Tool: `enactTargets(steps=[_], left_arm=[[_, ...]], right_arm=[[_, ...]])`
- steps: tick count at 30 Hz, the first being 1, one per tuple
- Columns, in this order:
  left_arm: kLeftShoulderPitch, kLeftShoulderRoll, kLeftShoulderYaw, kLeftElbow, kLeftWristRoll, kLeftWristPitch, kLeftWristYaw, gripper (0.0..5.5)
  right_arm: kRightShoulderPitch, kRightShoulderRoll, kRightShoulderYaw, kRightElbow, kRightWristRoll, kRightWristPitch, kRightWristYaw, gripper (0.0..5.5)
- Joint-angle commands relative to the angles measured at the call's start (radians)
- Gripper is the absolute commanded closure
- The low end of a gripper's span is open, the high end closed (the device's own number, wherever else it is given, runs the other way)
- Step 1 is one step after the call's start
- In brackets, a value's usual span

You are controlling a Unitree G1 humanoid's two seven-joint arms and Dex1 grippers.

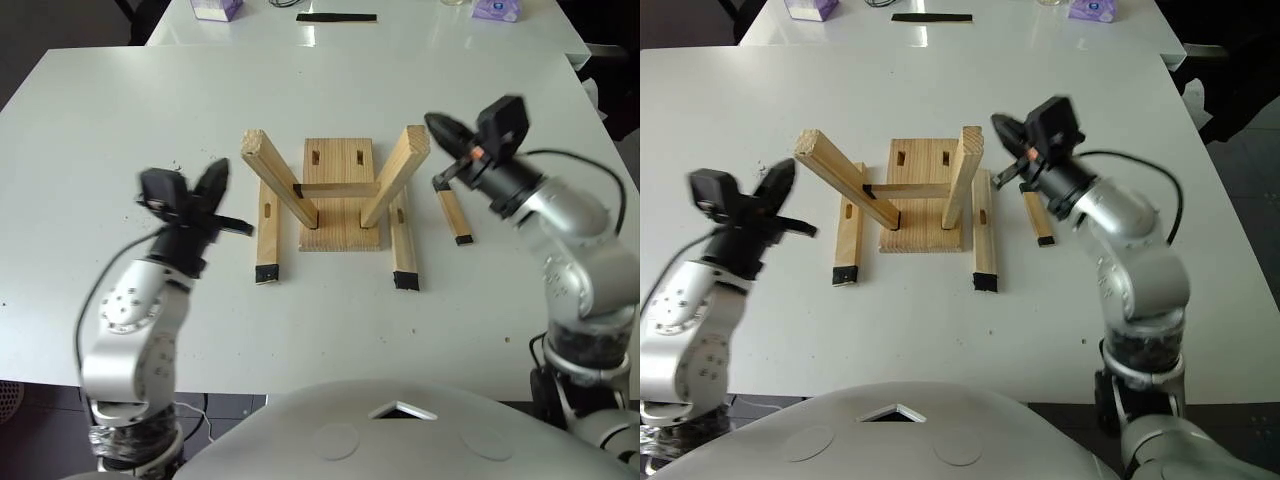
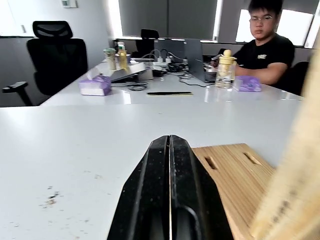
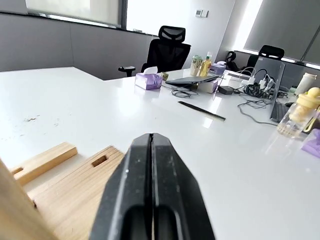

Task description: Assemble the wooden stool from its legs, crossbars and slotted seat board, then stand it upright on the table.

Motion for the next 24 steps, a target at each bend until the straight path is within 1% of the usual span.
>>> enactTargets(steps=[1, 3, 6, 9, 12, 15, 20, 24], left_arm=[[-0.363, 0.109, 0.01, 0.054, -0.336, 0.157, -0.004, 5.5], [-0.524, 0.095, -0.026, 0.087, -0.481, 0.209, 0.053, 5.5], [-0.618, 0.087, -0.045, 0.13, -0.573, 0.241, 0.123, 5.5], [-0.627, 0.101, -0.061, 0.158, -0.65, 0.275, 0.169, 5.5], [-0.598, 0.113, -0.092, 0.171, -0.689, 0.304, 0.169, 5.5], [-0.596, 0.116, -0.107, 0.169, -0.738, 0.306, 0.174, 5.5], [-0.632, 0.13, -0.112, 0.157, -0.841, 0.288, 0.213, 5.5], [-0.605, 0.136, -0.136, 0.165, -0.857, 0.287, 0.253, 5.5]], right_arm=[[-0.25, 0.053, -0.07, 0.084, 0.315, 0.102, 0.109, 5.49], [-0.31, 0.055, -0.055, 0.102, 0.396, 0.124, 0.161, 5.49], [-0.376, 0.071, -0.04, 0.172, 0.433, 0.135, 0.154, 5.49], [-0.369, 0.049, 0.02, 0.208, 0.383, 0.101, 0.182, 5.49], [-0.363, 0.046, 0.046, 0.213, 0.376, 0.078, 0.201, 5.49], [-0.374, 0.047, 0.044, 0.194, 0.409, 0.067, 0.234, 5.49], [-0.383, 0.044, 0.016, 0.158, 0.485, 0.08, 0.228, 5.49], [-0.311, 0.021, 0.06, 0.143, 0.471, 0.079, 0.247, 5.49]])
